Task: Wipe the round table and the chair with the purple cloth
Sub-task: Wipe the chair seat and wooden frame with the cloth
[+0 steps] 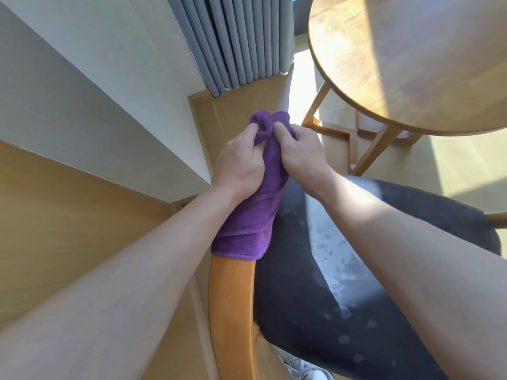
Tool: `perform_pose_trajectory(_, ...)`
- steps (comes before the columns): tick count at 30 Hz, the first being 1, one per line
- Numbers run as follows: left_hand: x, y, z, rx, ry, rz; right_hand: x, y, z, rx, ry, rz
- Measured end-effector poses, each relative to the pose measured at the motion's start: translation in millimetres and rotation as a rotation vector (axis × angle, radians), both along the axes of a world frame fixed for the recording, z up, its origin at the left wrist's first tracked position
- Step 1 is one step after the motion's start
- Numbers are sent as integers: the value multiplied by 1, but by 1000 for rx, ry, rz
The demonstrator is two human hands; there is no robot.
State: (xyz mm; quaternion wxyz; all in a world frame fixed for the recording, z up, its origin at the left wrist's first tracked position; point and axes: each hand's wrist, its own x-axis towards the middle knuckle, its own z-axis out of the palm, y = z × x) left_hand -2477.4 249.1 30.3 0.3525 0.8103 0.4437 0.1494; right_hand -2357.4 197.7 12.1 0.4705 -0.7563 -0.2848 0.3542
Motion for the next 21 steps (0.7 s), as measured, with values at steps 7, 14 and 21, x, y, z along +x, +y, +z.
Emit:
perform_pose_trajectory(7, 18, 16, 0, -123, 78, 71, -3, 24, -1, -56, 19, -50)
perform_pose_trajectory(14, 30, 30, -6, -128, 131, 82, -11, 27, 0, -83, -136, -269)
perform_pose_trajectory(21, 24, 24, -4, 91, 69, -7, -25, 19, -1, -79, 66, -485)
